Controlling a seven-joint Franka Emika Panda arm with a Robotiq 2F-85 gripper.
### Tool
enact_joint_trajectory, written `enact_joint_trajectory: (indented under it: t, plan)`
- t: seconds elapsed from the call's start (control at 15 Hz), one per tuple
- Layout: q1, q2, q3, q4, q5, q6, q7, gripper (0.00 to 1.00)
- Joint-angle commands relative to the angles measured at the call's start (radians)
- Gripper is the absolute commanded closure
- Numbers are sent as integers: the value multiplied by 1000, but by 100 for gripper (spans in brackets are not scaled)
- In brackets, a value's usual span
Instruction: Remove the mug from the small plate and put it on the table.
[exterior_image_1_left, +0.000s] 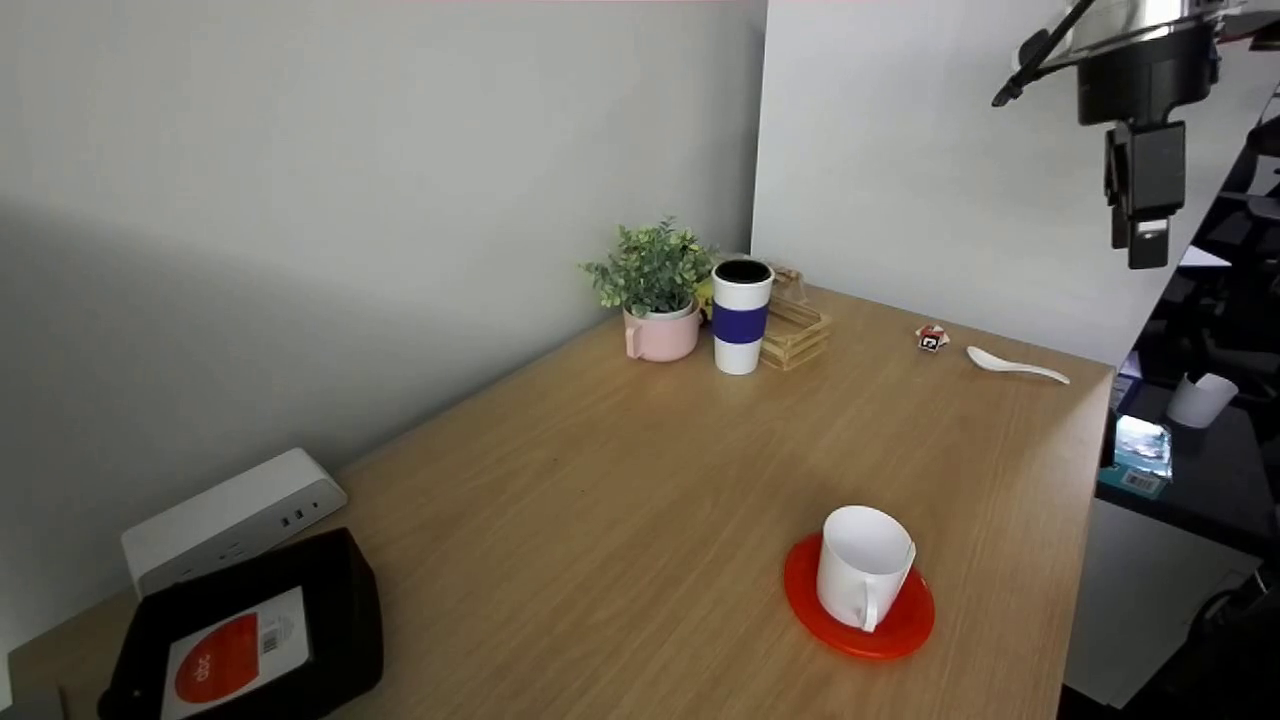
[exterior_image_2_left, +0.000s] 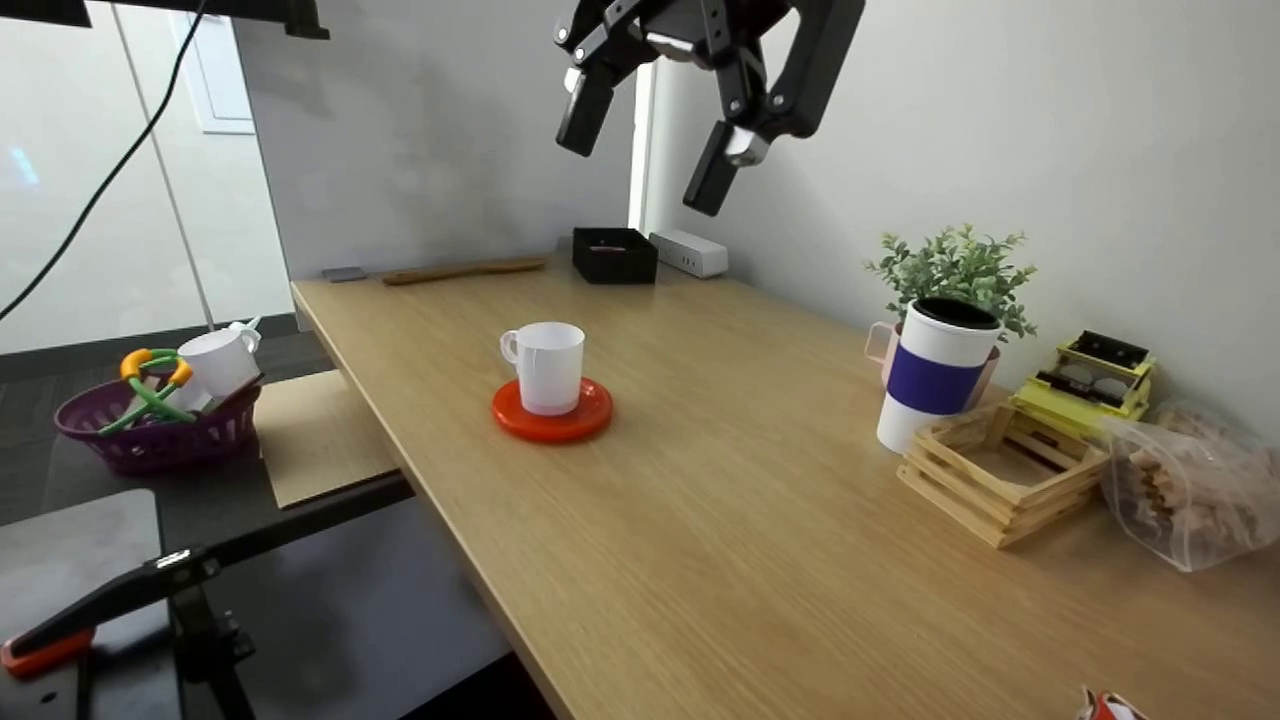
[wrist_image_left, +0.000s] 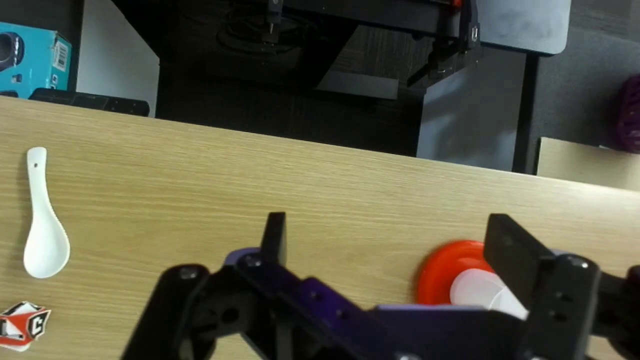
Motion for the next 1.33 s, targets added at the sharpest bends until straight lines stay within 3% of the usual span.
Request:
enact_joint_trajectory:
  t: [0.0, 0.4, 0.47, 0.87, 1.0, 1.27]
  plan:
    - [26, 54, 52, 56, -50, -29, -14, 0]
    - [65, 114, 112, 116, -135, -42, 5, 0]
    - [57, 78, 106, 70, -103, -4, 3, 0]
    - [56, 82, 107, 70, -107, -5, 7, 0]
    - [60, 109, 112, 92, -95, -8, 13, 0]
    - [71, 167, 132, 134, 48, 56, 3, 0]
